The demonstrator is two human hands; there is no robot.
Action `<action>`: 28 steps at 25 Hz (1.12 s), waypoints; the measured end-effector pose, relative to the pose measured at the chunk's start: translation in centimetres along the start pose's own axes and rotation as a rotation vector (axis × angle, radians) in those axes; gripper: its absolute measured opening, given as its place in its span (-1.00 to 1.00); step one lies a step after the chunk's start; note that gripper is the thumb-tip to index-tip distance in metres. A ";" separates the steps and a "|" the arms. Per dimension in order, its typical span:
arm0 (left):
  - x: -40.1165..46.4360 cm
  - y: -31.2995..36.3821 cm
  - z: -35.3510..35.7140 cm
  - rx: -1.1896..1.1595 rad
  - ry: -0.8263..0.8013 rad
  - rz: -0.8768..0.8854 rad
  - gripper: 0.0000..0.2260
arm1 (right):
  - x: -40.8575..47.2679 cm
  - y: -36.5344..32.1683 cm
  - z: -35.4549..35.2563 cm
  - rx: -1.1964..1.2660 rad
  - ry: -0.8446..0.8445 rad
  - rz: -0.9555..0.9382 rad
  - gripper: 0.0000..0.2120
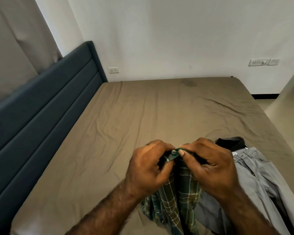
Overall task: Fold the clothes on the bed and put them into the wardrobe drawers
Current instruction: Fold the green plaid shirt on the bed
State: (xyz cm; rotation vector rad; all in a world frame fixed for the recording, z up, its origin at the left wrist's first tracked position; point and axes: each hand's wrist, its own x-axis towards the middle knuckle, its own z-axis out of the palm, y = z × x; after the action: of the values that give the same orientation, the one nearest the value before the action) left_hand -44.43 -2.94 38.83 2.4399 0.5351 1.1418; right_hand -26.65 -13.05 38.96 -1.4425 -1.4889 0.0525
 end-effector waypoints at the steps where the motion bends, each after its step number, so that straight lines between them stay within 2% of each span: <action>1: -0.2 0.2 0.1 0.077 0.017 0.046 -0.88 | 0.0 -0.2 0.1 -0.089 0.012 -0.081 -0.89; 4: -1.2 0.6 0.7 0.206 0.141 0.108 -0.83 | -0.3 -0.5 1.1 -0.287 0.079 -0.259 -0.87; 6: -1.4 0.8 0.6 0.189 0.213 0.091 -0.83 | -0.3 -0.8 1.6 -0.207 0.108 -0.232 -0.87; 9: -1.3 0.7 0.0 0.218 0.282 0.145 -0.85 | -0.5 -2.0 1.8 0.169 0.122 0.016 -0.89; 12: -1.1 0.8 -0.5 0.225 0.296 0.282 -0.81 | -0.6 -2.6 1.5 0.510 0.054 0.120 -0.93; 14: -0.6 0.6 -0.9 0.180 0.288 0.344 -0.83 | 0.1 -2.8 0.7 0.814 -0.038 0.295 -0.81; 15: -0.4 0.4 -1.0 0.168 0.273 0.373 -0.85 | 0.6 -2.6 0.4 0.868 -0.077 0.373 -0.79; 17: -0.1 0.0 -1.1 0.166 0.233 0.419 -0.87 | 1.3 -2.2 0.0 0.788 -0.142 0.415 -0.91; 19: 0.1 -0.5 -1.1 0.170 0.191 0.445 -0.85 | 2.2 -1.7 -0.4 0.554 -0.174 0.287 -0.95; 21: 0.1 -0.9 -1.0 0.171 0.152 0.481 -0.86 | 2.8 -1.1 -0.6 0.319 -0.219 0.135 -0.89; 22: 0.1 -1.1 -0.8 0.174 0.135 0.501 -0.86 | 2.9 -0.9 -0.3 0.295 -0.224 0.178 -0.84; 23: 0.0 -1.2 -0.6 0.182 0.121 0.508 -0.86 | 2.8 -0.6 0.0 0.380 -0.223 0.299 -0.79; 25: 0.1 -1.6 -0.3 0.225 0.107 0.512 -0.81 | 2.8 -0.6 1.2 0.920 -0.216 0.694 -0.79; 26: 0.2 -1.8 -0.2 0.255 0.106 0.510 -0.79 | 2.4 -0.1 1.9 1.083 -0.227 0.876 -0.80; 27: 0.2 -2.1 0.0 0.281 0.111 0.503 -0.80 | 1.8 1.1 2.7 1.082 -0.244 0.997 -0.70; 28: 0.1 -2.4 0.2 0.305 0.122 0.486 -0.81 | 1.2 2.4 3.6 0.925 -0.332 1.055 -0.54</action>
State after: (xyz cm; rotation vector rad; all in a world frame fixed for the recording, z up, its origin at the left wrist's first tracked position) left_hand -44.64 -0.84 37.62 2.8756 0.1534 1.4983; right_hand -27.00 -9.31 36.43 -1.2628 -0.5805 1.4675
